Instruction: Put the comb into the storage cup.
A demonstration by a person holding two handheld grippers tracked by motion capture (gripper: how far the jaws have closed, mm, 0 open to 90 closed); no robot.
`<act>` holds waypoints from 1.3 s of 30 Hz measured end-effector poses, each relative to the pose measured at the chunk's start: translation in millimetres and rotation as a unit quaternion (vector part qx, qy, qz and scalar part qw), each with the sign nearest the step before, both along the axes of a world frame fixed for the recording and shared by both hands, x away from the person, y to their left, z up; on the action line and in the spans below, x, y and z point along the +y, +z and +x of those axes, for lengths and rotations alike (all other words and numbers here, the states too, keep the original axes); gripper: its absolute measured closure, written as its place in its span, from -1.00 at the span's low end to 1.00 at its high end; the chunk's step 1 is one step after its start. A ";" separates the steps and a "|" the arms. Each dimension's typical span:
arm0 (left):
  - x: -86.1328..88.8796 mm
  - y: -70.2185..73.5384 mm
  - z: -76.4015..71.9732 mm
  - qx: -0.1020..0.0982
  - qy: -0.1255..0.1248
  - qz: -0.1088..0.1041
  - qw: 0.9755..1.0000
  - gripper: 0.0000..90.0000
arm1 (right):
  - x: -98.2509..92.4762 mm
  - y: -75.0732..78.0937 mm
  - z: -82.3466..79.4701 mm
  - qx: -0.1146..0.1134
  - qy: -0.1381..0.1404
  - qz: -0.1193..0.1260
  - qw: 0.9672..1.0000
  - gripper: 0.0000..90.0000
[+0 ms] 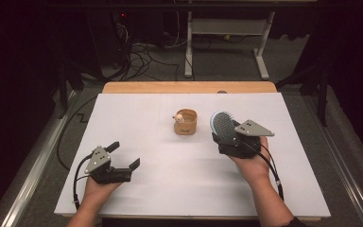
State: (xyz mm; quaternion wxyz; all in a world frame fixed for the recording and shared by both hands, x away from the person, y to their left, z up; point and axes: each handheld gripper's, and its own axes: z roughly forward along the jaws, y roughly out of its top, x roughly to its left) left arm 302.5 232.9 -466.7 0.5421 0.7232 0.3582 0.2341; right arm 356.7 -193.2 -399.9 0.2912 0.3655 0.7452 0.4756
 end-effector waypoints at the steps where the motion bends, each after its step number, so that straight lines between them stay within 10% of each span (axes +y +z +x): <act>1: 0.3 0.1 0.0 0.000 0.000 0.001 1.000 -1.00 | 0.4 -0.2 -1.1 -0.003 -0.001 0.003 1.000 -0.54; 20: -0.2 0.0 -0.2 0.003 0.000 0.000 1.000 -1.00 | -5.3 1.2 -21.5 -0.077 -0.020 0.088 0.993 -0.54; 39: -2.8 1.6 0.2 0.008 -0.003 0.005 1.000 -1.00 | -12.8 -3.2 -28.2 -0.096 -0.022 0.091 0.991 -0.54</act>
